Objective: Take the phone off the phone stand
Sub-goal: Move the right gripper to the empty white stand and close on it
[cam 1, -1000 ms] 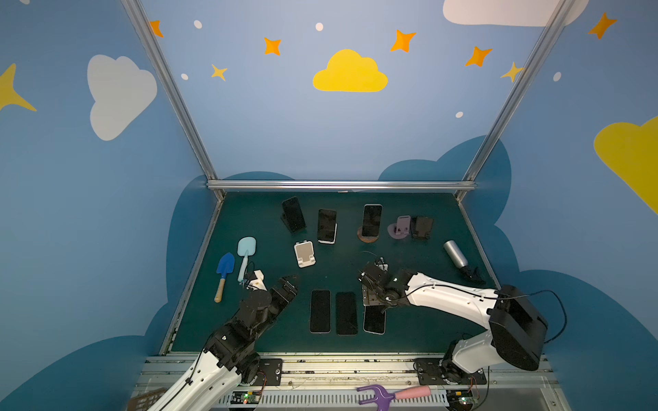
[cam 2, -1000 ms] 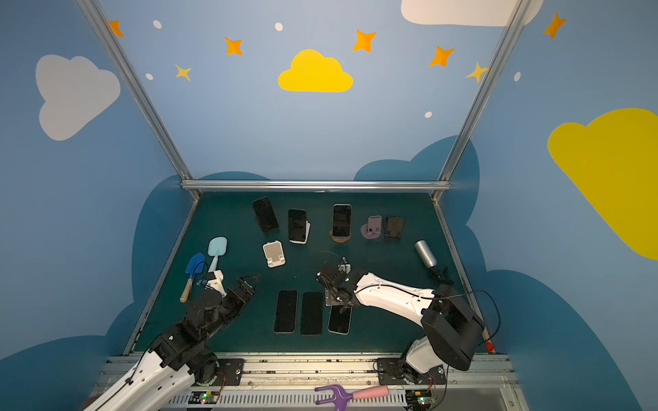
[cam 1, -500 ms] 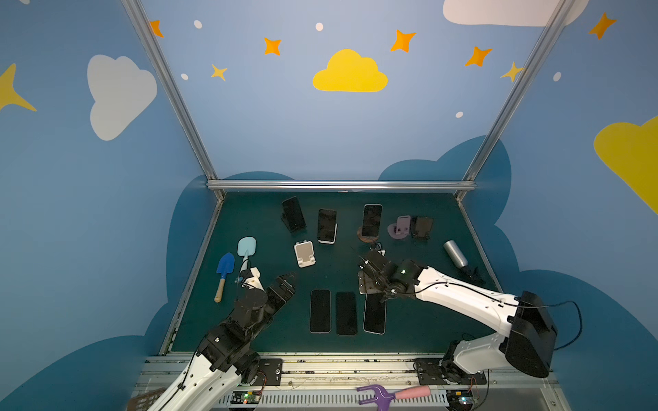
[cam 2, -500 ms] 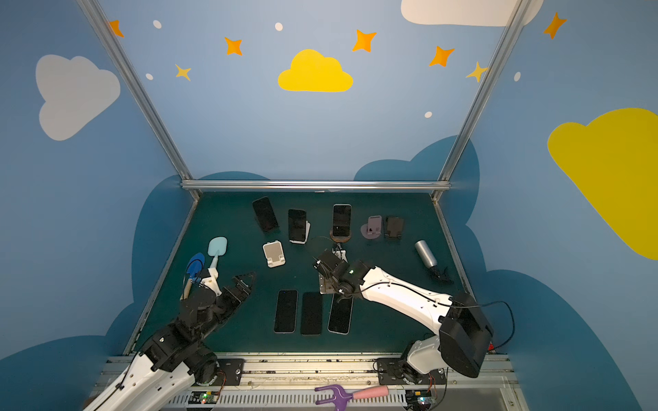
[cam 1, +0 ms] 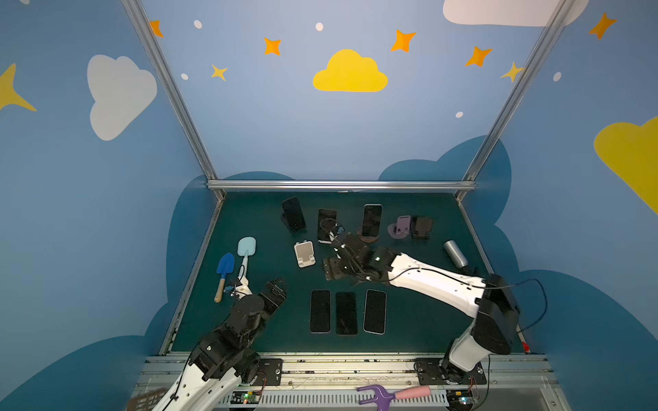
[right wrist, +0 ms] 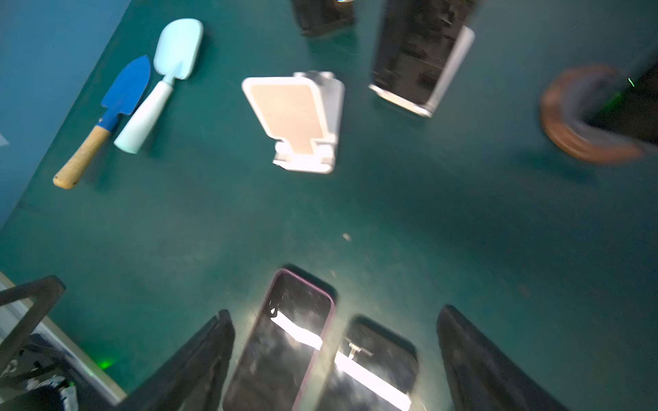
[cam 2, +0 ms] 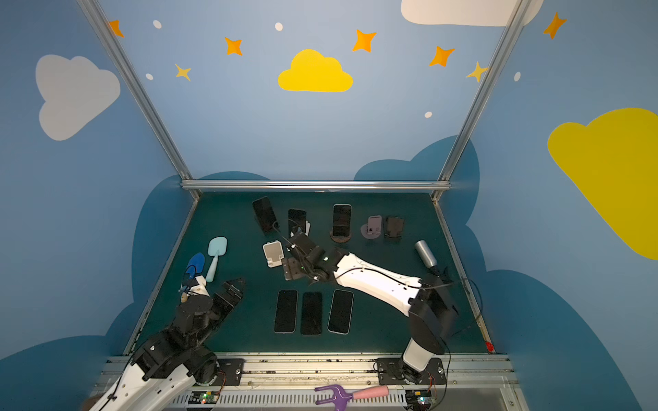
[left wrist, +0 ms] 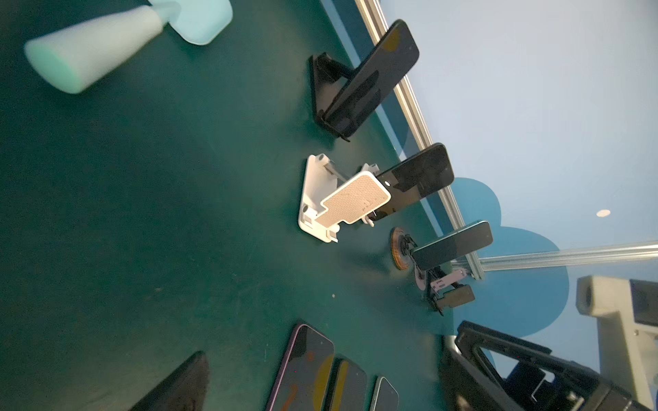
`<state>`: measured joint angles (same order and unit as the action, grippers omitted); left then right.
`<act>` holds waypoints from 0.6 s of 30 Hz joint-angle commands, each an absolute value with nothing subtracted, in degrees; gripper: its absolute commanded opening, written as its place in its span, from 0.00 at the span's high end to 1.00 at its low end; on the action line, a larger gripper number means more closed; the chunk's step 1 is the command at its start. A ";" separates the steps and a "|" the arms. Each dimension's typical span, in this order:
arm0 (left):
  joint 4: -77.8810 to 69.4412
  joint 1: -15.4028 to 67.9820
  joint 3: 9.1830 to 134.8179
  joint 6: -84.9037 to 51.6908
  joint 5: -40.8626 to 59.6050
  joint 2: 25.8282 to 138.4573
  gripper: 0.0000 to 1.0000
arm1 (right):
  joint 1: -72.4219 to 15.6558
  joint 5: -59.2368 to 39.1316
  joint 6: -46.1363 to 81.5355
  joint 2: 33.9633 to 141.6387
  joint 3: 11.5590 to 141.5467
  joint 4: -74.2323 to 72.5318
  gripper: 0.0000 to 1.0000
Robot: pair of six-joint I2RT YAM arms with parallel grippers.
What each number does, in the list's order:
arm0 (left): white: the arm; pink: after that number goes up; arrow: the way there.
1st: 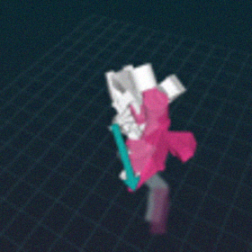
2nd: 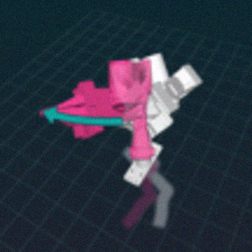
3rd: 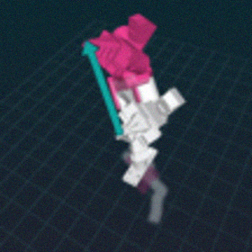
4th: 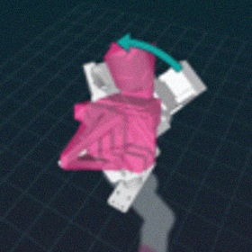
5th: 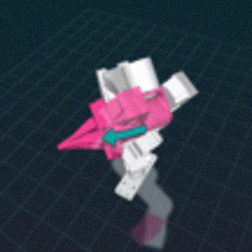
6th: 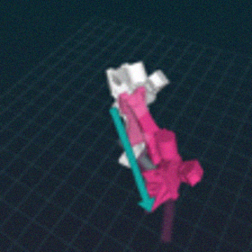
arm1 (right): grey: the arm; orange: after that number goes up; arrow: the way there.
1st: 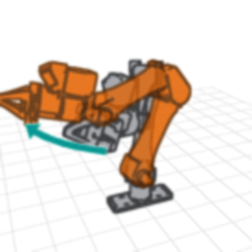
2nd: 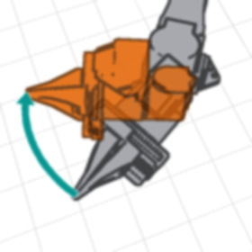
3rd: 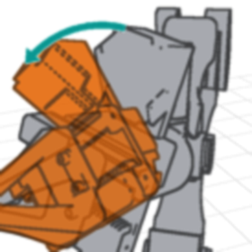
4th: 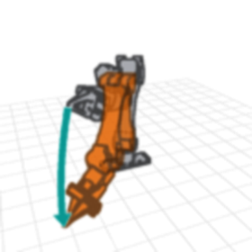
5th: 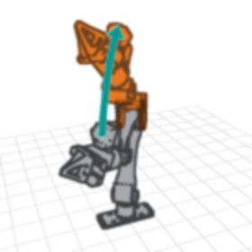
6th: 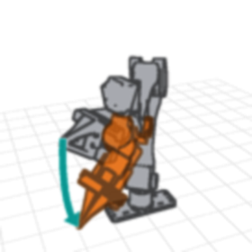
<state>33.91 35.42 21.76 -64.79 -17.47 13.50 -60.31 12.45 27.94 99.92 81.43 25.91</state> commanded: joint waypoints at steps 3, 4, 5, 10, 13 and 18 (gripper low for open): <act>39.20 35.43 23.20 -66.71 -20.51 11.21 0.00 | -62.19 15.66 25.27 111.97 94.43 24.01 0.08; 39.20 35.34 23.07 -66.71 -20.36 10.95 0.00 | -62.30 16.94 25.63 114.25 96.80 24.07 0.08; 39.28 35.43 22.97 -66.71 -20.26 10.65 0.00 | -62.40 18.60 26.57 116.14 98.60 24.10 0.08; 39.39 35.34 22.81 -67.06 -19.49 9.50 0.00 | -62.85 28.49 25.74 122.82 102.17 19.06 0.06; 39.02 35.41 22.63 -66.47 -19.51 8.83 0.00 | -62.66 31.34 27.85 124.92 103.95 19.55 0.06; 37.39 35.40 22.18 -66.02 -19.35 9.02 0.00 | -62.12 27.80 25.73 128.77 106.70 15.99 0.06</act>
<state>37.74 35.42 21.76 -66.70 -18.92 9.21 -62.43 27.03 26.63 127.09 103.96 18.94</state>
